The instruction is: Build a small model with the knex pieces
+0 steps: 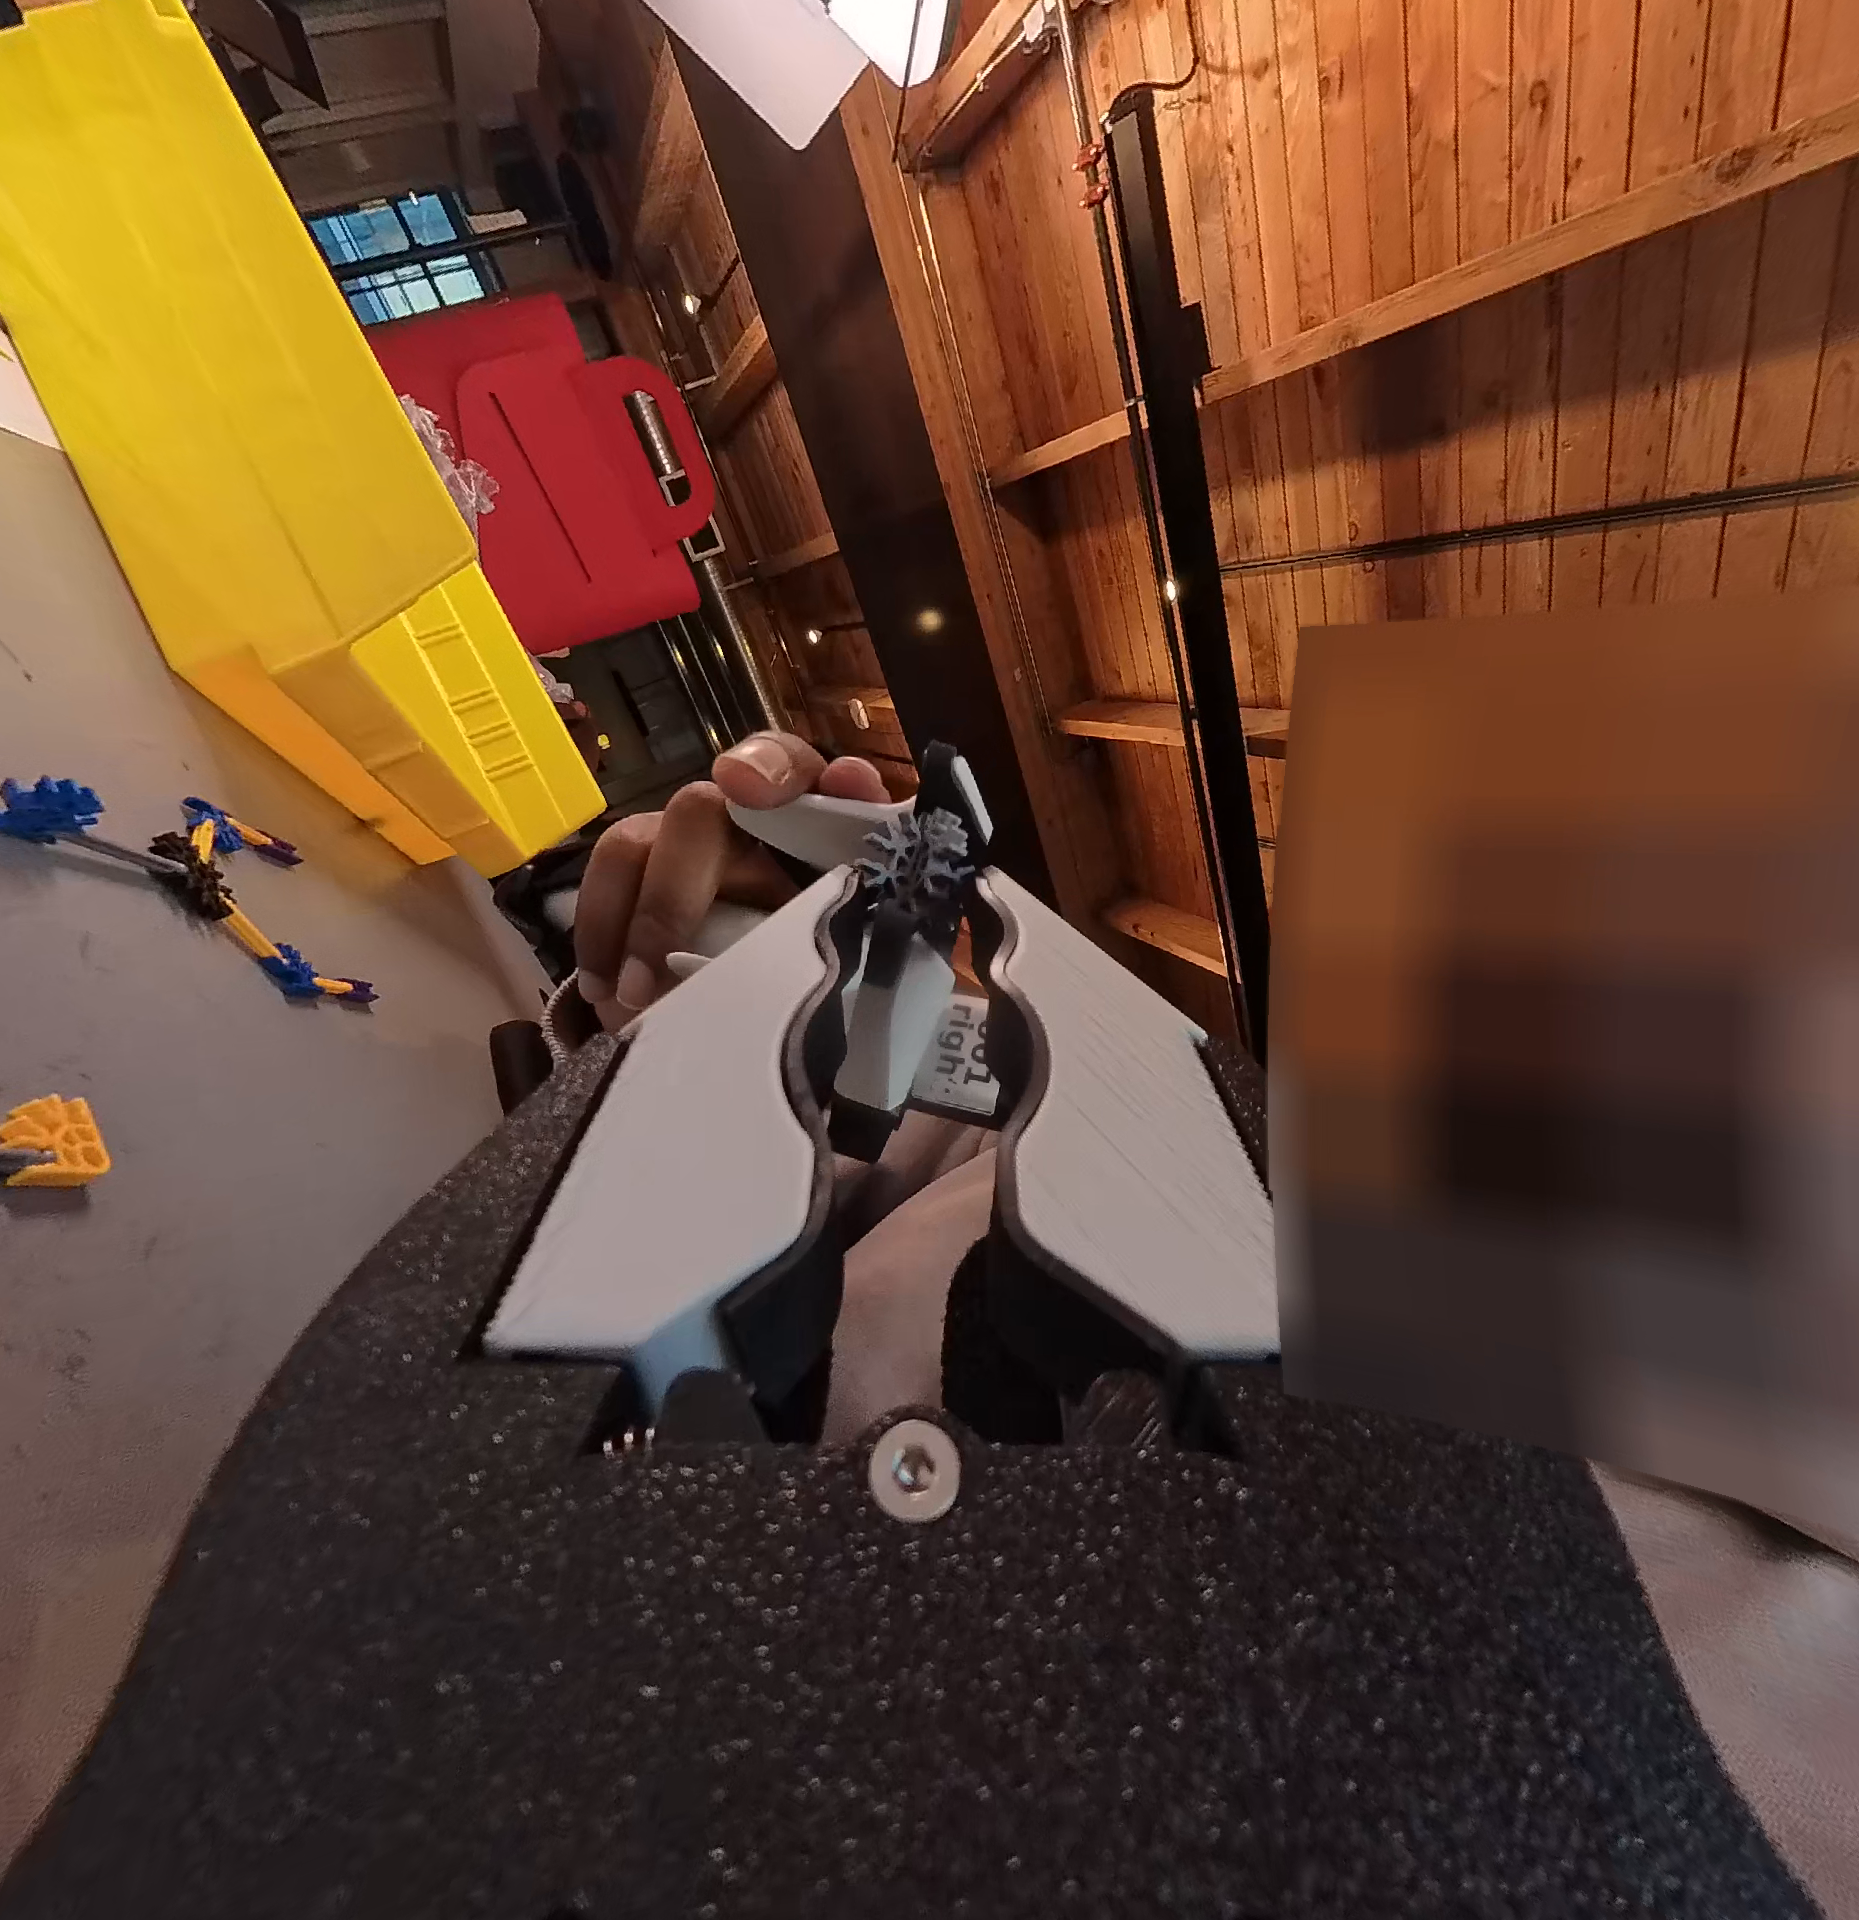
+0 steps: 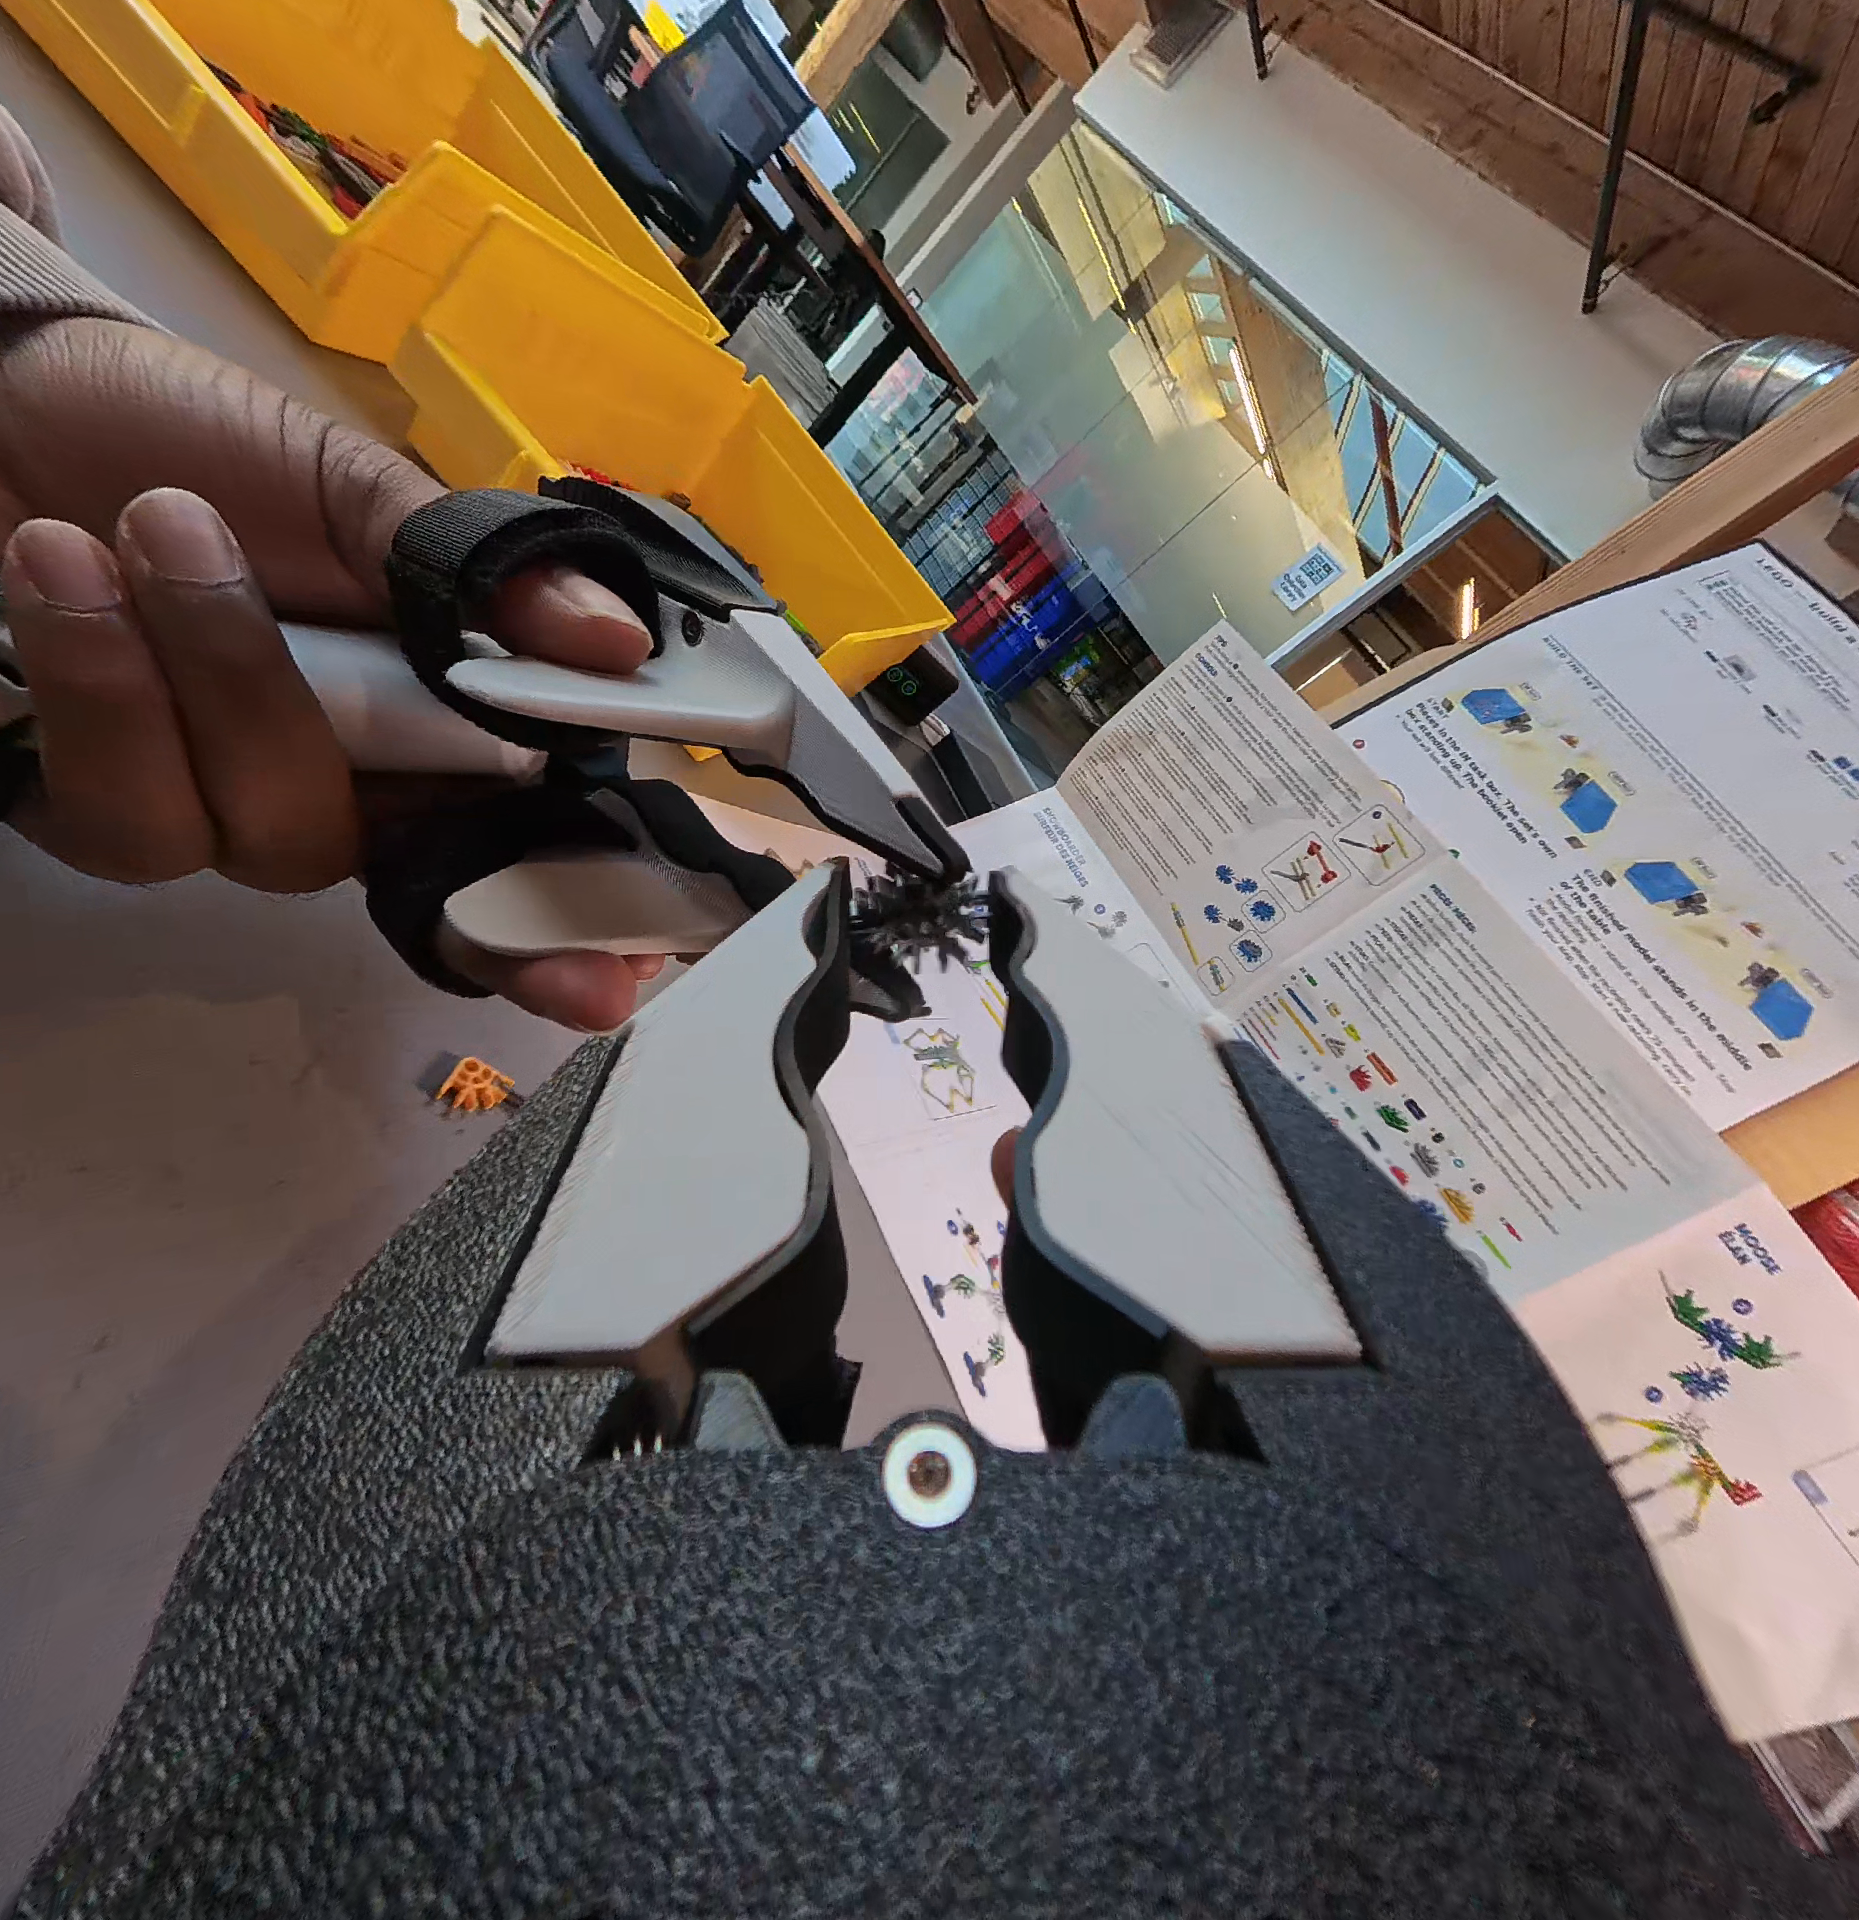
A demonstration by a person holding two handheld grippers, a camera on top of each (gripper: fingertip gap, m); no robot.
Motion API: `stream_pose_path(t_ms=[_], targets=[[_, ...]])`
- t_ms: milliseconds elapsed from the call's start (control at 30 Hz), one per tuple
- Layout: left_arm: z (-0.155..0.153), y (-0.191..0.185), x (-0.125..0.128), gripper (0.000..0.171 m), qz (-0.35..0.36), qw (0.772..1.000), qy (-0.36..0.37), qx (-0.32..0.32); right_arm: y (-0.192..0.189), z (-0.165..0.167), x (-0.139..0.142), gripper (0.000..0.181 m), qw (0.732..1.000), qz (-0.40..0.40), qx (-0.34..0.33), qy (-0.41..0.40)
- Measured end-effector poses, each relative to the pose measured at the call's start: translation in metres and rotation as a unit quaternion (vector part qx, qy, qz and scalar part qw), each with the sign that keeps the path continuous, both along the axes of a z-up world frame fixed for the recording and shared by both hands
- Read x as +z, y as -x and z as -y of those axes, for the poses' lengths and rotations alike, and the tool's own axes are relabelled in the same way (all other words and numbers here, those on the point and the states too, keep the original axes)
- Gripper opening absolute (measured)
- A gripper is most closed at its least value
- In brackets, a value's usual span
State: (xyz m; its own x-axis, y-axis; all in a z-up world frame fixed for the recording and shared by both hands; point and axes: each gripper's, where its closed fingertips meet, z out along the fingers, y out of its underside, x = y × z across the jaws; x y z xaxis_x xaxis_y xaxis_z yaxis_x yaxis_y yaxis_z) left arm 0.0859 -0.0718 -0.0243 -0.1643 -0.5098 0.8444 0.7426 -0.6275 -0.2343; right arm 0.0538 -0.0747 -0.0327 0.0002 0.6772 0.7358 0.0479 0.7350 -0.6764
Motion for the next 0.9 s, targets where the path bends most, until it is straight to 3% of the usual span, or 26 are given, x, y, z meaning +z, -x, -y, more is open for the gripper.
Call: stream_pose_path(t_ms=[33, 367, 667, 900], targets=[[0.0, 0.0, 0.0, 0.019, 0.0, 1.0, 0.001, -0.001, 0.0, 0.0, -0.001, 0.024, 1.0, 0.002, 0.002, 0.002], [-0.002, 0.0, -0.004, 0.02, -0.021, 1.0, 0.002, 0.005, 0.001, -0.001, -0.005, 0.022, 0.999, 0.014, 0.005, 0.041], [0.0, -0.002, -0.007, 0.022, -0.229, 0.969, -0.062, 0.073, -0.001, -0.003, 0.0, 0.023, 0.999, -0.018, 0.004, 0.037], [0.0, -0.003, -0.015, 0.021, -0.272, 0.957, -0.065, 0.073, -0.001, -0.002, -0.007, 0.023, 1.0, -0.011, 0.005, 0.028]])
